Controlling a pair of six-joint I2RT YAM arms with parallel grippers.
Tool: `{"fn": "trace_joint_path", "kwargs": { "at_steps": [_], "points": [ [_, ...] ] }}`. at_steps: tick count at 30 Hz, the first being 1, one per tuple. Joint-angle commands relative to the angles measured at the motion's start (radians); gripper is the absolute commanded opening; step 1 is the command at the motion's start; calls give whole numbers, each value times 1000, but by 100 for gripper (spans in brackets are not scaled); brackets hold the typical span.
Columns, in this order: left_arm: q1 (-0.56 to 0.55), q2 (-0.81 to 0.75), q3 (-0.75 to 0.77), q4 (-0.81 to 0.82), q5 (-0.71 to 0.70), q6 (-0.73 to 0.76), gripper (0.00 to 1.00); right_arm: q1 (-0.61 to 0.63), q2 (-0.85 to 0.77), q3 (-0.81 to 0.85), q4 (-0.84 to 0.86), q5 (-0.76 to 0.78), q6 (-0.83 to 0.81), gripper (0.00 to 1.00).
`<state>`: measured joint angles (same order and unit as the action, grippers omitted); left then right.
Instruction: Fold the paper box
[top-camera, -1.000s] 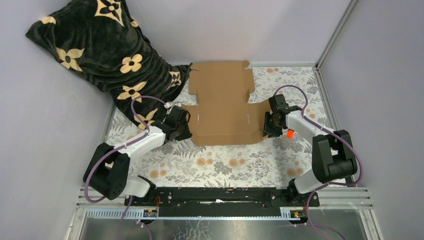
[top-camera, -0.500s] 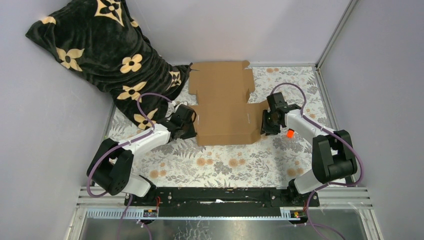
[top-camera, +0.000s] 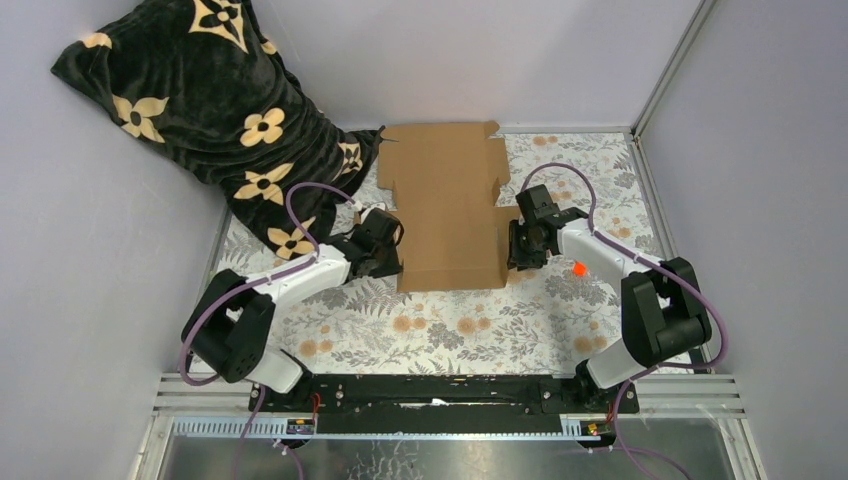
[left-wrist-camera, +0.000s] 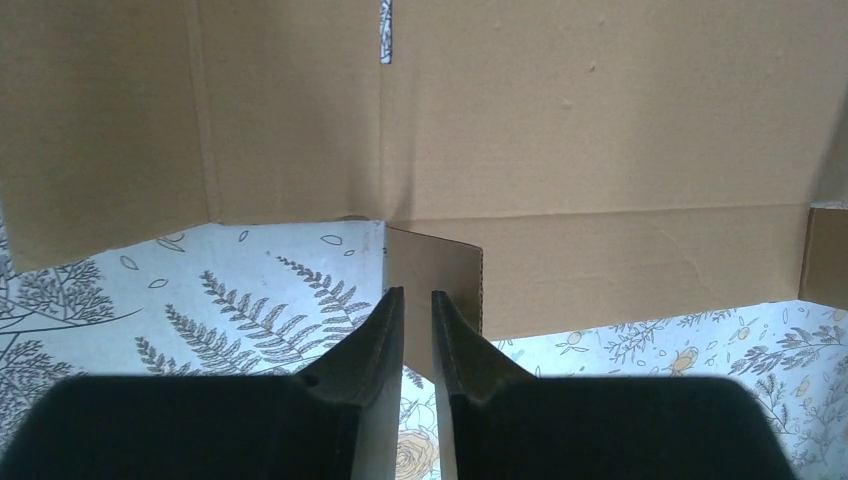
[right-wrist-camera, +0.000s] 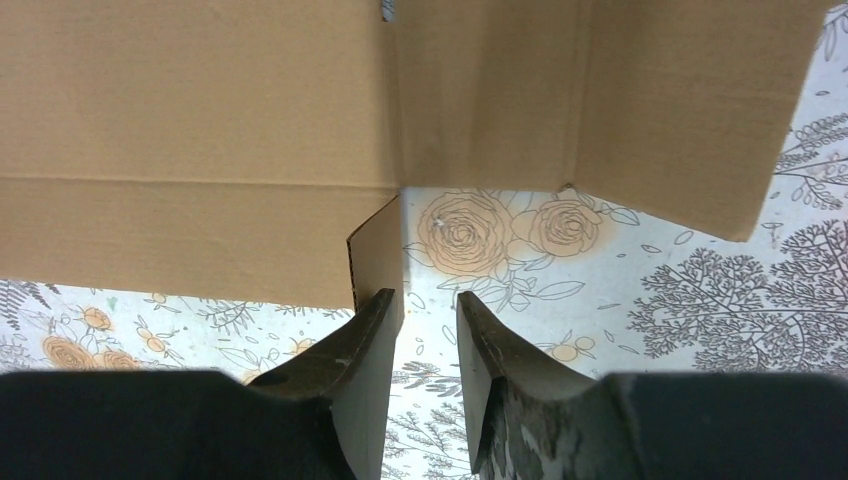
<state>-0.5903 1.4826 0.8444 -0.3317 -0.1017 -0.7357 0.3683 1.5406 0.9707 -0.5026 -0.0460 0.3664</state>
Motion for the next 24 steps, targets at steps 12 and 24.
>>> {"fn": "trace_joint_path", "kwargs": {
  "at_steps": [12,24],
  "points": [
    [-70,72,49,39,-46,-43,29,81,44,48,24,8,47,37],
    [-90,99,44,56,-52,-53,30,142,89,41,53,21,74,37]
  ]
}}
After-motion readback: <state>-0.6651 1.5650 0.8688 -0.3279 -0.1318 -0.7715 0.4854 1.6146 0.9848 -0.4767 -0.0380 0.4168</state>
